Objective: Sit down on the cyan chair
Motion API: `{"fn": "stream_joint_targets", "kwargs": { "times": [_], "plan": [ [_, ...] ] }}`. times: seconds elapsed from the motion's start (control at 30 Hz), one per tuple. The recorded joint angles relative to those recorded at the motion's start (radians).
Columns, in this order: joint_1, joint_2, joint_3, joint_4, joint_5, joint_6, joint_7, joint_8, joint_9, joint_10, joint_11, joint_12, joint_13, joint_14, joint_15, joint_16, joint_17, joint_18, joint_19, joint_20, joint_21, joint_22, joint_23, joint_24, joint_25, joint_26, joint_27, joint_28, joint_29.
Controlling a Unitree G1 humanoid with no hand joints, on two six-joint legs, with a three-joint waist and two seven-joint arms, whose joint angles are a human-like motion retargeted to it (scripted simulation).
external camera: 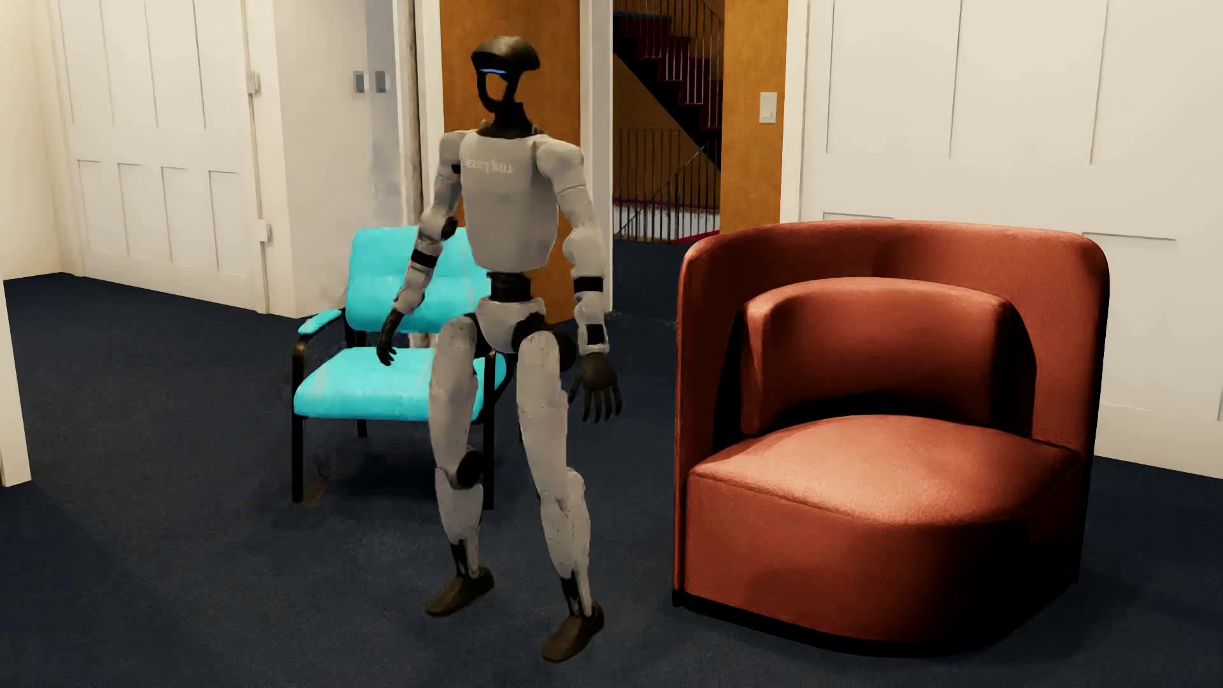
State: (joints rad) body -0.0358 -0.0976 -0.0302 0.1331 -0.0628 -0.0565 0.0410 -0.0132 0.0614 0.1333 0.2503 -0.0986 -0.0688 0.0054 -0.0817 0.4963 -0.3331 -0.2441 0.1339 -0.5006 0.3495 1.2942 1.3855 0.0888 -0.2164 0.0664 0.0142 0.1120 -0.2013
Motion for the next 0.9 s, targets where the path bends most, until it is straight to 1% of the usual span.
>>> {"fn": "stream_joint_targets", "kwargs": {
  "times": [0.1,0.13,0.17,0.23,0.3,0.37,0.4,0.43,0.47,0.5,0.6,0.63,0.67,0.7,0.8,0.87,0.9],
  "plan": [
    [0.005,-0.002,0.002,-0.017,-0.02,0.002,0.006,-0.004,0.002,0.006,0.004,-0.006,0.008,-0.011,0.008,-0.005,0.007,0.005,0.008,0.007,0.005,-0.007,0.004,0.003,-0.011,-0.008,0.006,0.003,0.011],
    [0.005,-0.001,0.002,-0.022,-0.026,0.002,0.008,-0.004,0.002,0.017,0.004,-0.006,0.013,-0.025,0.011,-0.007,0.003,0.01,0.009,0.005,0.009,-0.006,-0.006,0.008,-0.025,-0.011,0.006,0.004,0.017],
    [0.005,-0.001,0.002,-0.027,-0.032,0.002,0.006,-0.002,0.002,0.031,0.004,-0.003,0.007,-0.046,0.014,-0.006,0.001,0.014,0.013,0.0,0.002,-0.009,0.0,0.008,-0.015,-0.013,0.007,0.004,0.02],
    [0.004,-0.006,0.006,-0.047,-0.044,0.003,-0.012,0.009,0.007,0.067,0.013,0.002,0.003,-0.104,0.02,-0.009,-0.011,0.035,0.012,-0.002,0.007,-0.016,-0.012,0.015,-0.024,-0.02,0.009,-0.001,0.025],
    [0.0,-0.014,0.01,-0.064,-0.052,0.005,-0.035,0.023,0.007,0.102,0.016,0.011,0.001,-0.131,0.033,-0.017,-0.015,0.028,0.02,-0.009,0.015,-0.024,-0.018,0.015,-0.009,-0.023,0.006,-0.01,0.013],
    [0.005,-0.034,0.003,-0.063,-0.055,0.001,0.0,0.035,0.011,0.106,0.013,0.017,-0.014,-0.103,0.056,-0.012,-0.011,0.039,0.025,-0.013,0.005,-0.04,-0.026,0.036,-0.02,-0.025,0.002,-0.022,0.004],
    [0.011,-0.043,-0.009,-0.061,-0.055,-0.003,0.022,0.042,0.019,0.106,0.008,0.019,-0.024,-0.113,0.07,-0.007,-0.006,0.041,0.03,-0.021,-0.005,-0.045,-0.036,0.037,-0.02,-0.029,0.0,-0.025,0.0],
    [0.019,-0.059,-0.014,-0.059,-0.055,-0.01,0.037,0.053,0.024,0.095,0.005,0.023,-0.029,-0.117,0.083,0.005,0.001,0.034,0.038,-0.042,-0.013,-0.054,-0.044,0.052,-0.02,-0.03,-0.002,-0.034,-0.002],
    [0.029,-0.082,-0.023,-0.058,-0.048,-0.016,0.047,0.064,0.026,0.077,0.008,0.023,-0.031,-0.124,0.092,0.014,0.009,0.035,0.044,-0.048,-0.016,-0.052,-0.053,0.047,-0.028,-0.031,-0.002,-0.04,0.001],
    [0.04,-0.109,-0.03,-0.057,-0.038,-0.019,0.059,0.074,0.031,0.057,0.017,0.028,-0.032,-0.128,0.099,0.035,0.018,0.046,0.049,-0.058,-0.013,-0.069,-0.064,0.069,-0.044,-0.03,-0.009,-0.052,0.007],
    [0.084,-0.14,-0.053,-0.051,-0.023,-0.028,0.111,0.04,0.06,0.017,0.091,0.031,-0.029,-0.126,0.067,0.064,0.028,0.079,0.019,-0.041,-0.041,-0.075,-0.064,0.056,-0.101,-0.043,-0.013,-0.035,0.047],
    [0.097,-0.141,-0.056,-0.048,-0.029,-0.029,0.128,0.026,0.065,0.015,0.111,0.035,-0.023,-0.13,0.058,0.07,0.026,0.095,0.014,-0.042,-0.055,-0.075,-0.062,0.05,-0.108,-0.044,-0.01,-0.032,0.064],
    [0.114,-0.141,-0.058,-0.047,-0.041,-0.028,0.143,0.016,0.068,0.01,0.13,0.039,-0.015,-0.13,0.053,0.07,0.021,0.113,0.012,-0.035,-0.063,-0.07,-0.055,0.058,-0.117,-0.048,-0.016,-0.029,0.071],
    [0.133,-0.146,-0.056,-0.045,-0.057,-0.026,0.157,0.009,0.069,0.004,0.144,0.045,-0.008,-0.134,0.049,0.069,0.016,0.127,0.015,-0.024,-0.075,-0.07,-0.049,0.069,-0.119,-0.05,-0.019,-0.029,0.072],
    [0.185,-0.152,-0.055,-0.04,-0.101,-0.02,0.195,-0.015,0.076,0.001,0.112,0.054,0.004,-0.142,0.052,0.059,0.004,0.173,0.019,-0.009,-0.107,-0.073,-0.046,0.074,-0.118,-0.06,-0.026,-0.028,0.069],
    [0.225,-0.154,-0.053,-0.041,-0.114,-0.019,0.225,-0.049,0.085,-0.009,0.079,0.047,0.008,-0.126,0.037,0.053,-0.002,0.204,-0.003,-0.017,-0.124,-0.074,-0.049,0.083,-0.133,-0.072,-0.043,-0.016,0.065],
    [0.247,-0.149,-0.055,-0.039,-0.113,-0.018,0.238,-0.076,0.097,-0.01,0.075,0.035,0.002,-0.105,0.03,0.052,-0.005,0.222,-0.016,-0.022,-0.136,-0.075,-0.045,0.094,-0.151,-0.075,-0.058,-0.02,0.067]
  ]
}}
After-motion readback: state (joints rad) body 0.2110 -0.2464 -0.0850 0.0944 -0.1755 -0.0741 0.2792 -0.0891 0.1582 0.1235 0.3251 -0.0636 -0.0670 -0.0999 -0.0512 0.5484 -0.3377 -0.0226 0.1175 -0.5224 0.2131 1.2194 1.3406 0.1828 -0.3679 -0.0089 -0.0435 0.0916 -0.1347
